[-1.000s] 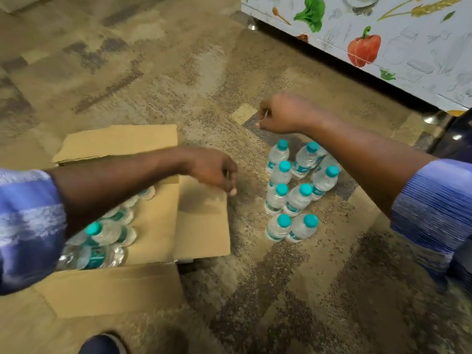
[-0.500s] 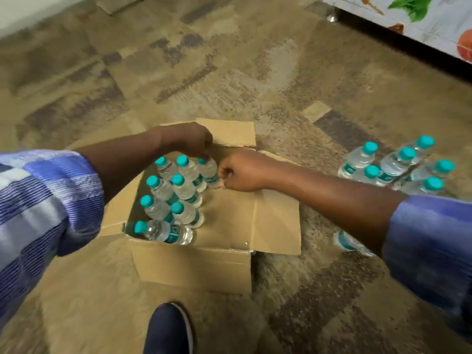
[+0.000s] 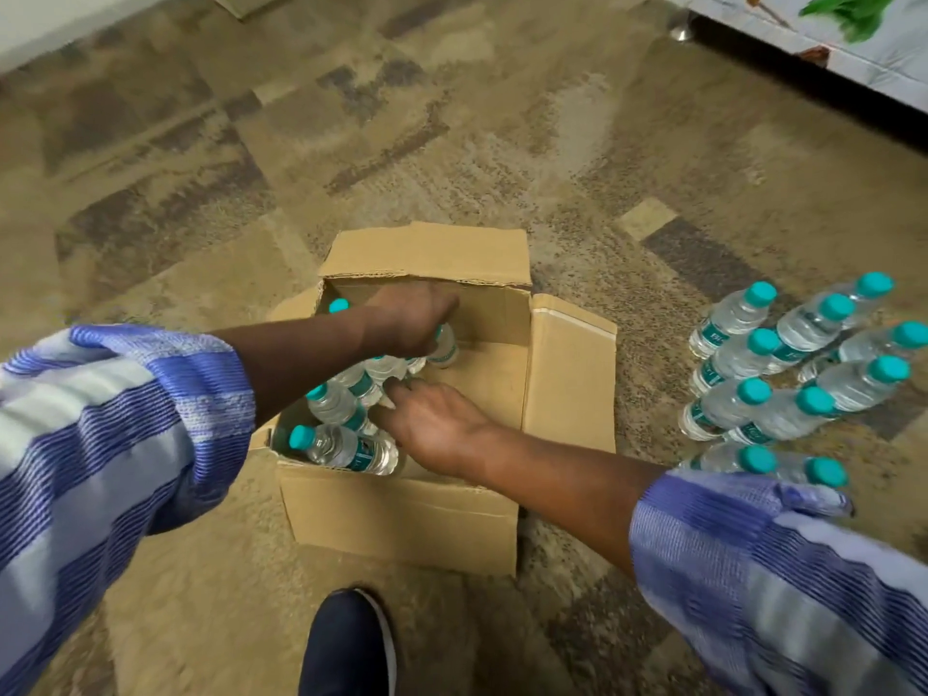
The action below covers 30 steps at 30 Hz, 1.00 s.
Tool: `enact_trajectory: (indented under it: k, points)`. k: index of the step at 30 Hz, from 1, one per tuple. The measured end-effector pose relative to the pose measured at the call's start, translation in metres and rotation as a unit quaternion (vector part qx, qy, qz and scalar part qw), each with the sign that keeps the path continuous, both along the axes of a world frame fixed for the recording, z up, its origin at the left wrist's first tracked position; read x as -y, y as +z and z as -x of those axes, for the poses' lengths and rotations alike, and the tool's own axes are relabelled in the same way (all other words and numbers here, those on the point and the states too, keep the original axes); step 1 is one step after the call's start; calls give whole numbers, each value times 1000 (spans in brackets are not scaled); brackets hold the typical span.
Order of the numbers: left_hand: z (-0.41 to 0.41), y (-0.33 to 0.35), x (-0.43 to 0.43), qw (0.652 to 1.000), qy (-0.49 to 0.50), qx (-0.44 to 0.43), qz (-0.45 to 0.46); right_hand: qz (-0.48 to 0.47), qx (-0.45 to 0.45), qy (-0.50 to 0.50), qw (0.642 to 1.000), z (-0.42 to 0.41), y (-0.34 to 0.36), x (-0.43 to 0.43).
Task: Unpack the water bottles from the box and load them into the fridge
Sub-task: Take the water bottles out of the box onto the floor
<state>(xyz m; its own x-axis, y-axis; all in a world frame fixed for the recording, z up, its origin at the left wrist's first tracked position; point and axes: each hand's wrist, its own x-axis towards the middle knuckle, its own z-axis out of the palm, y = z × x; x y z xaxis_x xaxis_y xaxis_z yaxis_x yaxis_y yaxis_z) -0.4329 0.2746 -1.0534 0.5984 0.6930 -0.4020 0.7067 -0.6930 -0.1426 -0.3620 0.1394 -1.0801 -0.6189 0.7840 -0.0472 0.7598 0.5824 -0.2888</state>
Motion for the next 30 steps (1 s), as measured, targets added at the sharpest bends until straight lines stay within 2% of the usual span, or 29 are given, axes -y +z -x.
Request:
enact_trajectory:
  k: [3, 6, 8, 11, 14, 17, 21, 25, 30]
  points:
    - [-3, 4, -2, 999, 24, 23, 43, 51, -34, -49, 997, -22, 8, -10]
    - [-16, 32, -11, 987, 67, 99, 110, 93, -53, -58, 993, -57, 39, -27]
    - [-25, 61, -15, 967, 98, 167, 165, 112, -58, -55, 991, -86, 70, -36]
    - [-40, 103, -15, 920, 129, 275, 249, 126, -87, -89, 984, -136, 122, -47]
    - [-62, 138, -10, 904, 106, 324, 257, 152, -186, -165, 957, -187, 164, -54]
    - [-88, 162, -2, 895, 91, 363, 244, 149, -211, -216, 942, -232, 194, -54]
    - [-123, 164, 18, 885, 74, 388, 247, 73, -166, -273, 945, -278, 195, -55]
    - [-160, 130, 49, 884, 58, 369, 279, -7, 4, -287, 958, -309, 156, -49]
    - [-195, 61, 93, 913, 42, 275, 297, 32, 8, -312, 950, -329, 84, -40]
